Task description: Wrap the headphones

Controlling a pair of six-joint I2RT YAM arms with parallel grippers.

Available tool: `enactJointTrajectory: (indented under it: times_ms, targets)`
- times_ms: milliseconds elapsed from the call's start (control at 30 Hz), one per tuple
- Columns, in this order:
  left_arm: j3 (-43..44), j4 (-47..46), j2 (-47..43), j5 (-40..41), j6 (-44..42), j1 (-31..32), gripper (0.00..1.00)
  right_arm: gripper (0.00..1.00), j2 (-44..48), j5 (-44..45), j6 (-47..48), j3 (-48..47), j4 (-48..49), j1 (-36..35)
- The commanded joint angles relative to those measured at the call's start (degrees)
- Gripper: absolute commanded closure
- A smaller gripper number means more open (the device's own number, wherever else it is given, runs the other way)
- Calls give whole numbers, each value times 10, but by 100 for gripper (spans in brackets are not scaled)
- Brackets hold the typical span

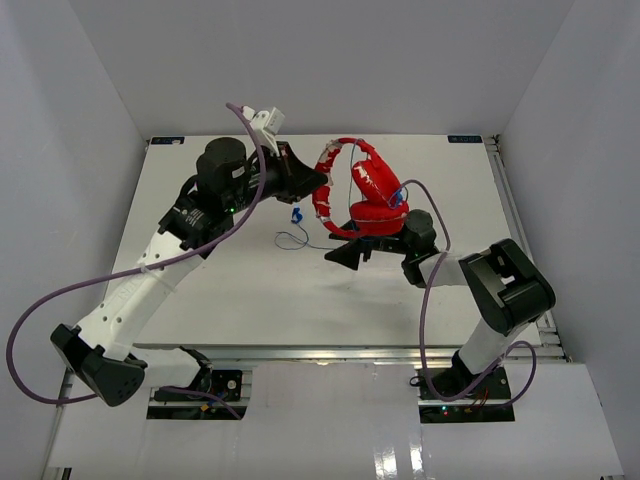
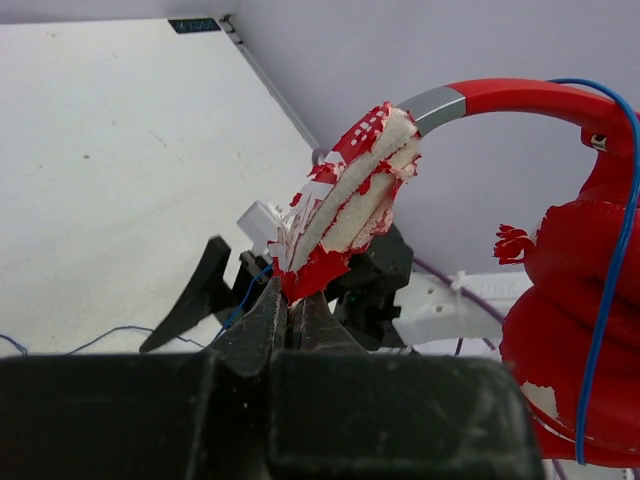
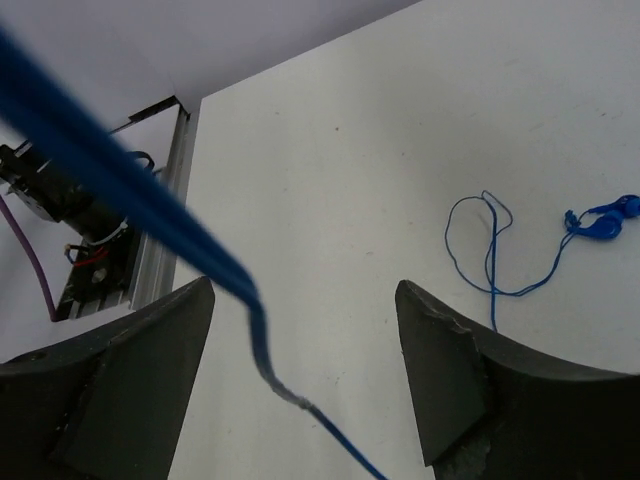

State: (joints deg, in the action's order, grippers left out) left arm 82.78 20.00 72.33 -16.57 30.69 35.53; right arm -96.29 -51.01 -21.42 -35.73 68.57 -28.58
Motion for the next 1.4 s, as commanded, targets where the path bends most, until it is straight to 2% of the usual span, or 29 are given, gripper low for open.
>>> enactJointTrajectory:
  times_ms: [0,100,133,233,300,433,500,567,700,767,933,1067,1233,1367]
  targets:
    - [19,-86,-39,47,60,2,100,48,-14,2,-91,-6,203,-21]
    - [33,-80,-41,99,61,2,100,88,0,-9,-69,14,183,-22]
    - [35,-76,-42,140,62,2,100,92,22,-8,-35,28,163,-21]
    - [42,-56,-41,228,61,1,100,92,77,2,64,43,8,-21]
    - [41,-48,-37,292,53,1,100,92,127,17,163,38,-99,-24]
    - [28,-45,-16,400,12,-6,100,92,213,97,358,-7,-416,-42]
    - [23,-47,4,437,-18,-11,100,92,248,143,432,-27,-470,-58]
    - [10,-56,35,469,-64,-21,100,92,290,207,511,-61,-582,-84]
    - [-30,-73,80,492,-130,-26,100,92,334,313,586,-125,-735,-101]
    - [-46,-80,91,498,-141,-26,100,92,338,341,622,-162,-776,-118]
    - [-84,-85,144,488,-152,-27,100,92,314,499,696,-267,-832,-171]
    - [-118,-93,136,419,-171,-27,100,92,295,609,765,-303,-798,-171]
    - [-165,-101,96,303,-243,-24,100,91,275,659,823,-274,-736,-165]
    - [-215,-97,35,247,-310,-23,100,90,261,634,810,-258,-696,-140]
